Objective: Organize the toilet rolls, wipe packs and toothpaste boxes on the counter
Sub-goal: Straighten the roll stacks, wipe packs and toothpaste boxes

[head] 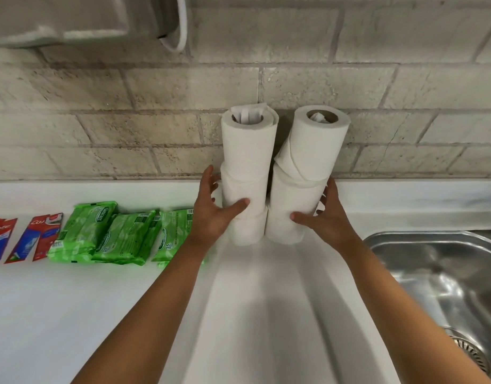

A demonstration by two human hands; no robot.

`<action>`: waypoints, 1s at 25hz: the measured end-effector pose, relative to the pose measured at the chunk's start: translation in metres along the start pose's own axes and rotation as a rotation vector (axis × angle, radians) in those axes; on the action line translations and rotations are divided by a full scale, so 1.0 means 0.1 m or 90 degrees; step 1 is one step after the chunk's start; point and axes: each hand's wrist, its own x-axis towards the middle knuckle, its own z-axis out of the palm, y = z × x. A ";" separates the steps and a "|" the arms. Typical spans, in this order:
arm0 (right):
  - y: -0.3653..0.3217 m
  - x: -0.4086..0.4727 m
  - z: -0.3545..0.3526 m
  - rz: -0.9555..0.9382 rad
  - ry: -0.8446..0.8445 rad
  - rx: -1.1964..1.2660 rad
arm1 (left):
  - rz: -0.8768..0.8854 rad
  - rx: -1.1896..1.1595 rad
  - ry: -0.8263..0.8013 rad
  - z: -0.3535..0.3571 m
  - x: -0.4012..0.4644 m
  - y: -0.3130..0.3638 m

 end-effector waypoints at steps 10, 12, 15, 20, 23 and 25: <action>-0.08 0.14 0.17 0.010 0.024 0.025 | -0.025 0.061 -0.020 0.20 0.10 0.14; -0.07 0.15 0.18 0.010 0.009 0.021 | -0.027 0.072 -0.025 0.22 0.11 0.13; -0.09 0.15 0.15 0.005 -0.043 0.019 | -0.031 0.090 -0.047 0.22 0.15 0.12; -0.38 -0.02 0.06 -0.028 0.024 -0.002 | 0.029 0.034 0.001 0.12 0.05 0.27; -0.64 0.07 0.02 -0.085 0.126 0.020 | 0.140 0.016 0.095 0.08 0.12 0.57; -0.79 0.21 0.05 -0.083 0.142 0.030 | 0.154 0.023 0.051 0.11 0.23 0.76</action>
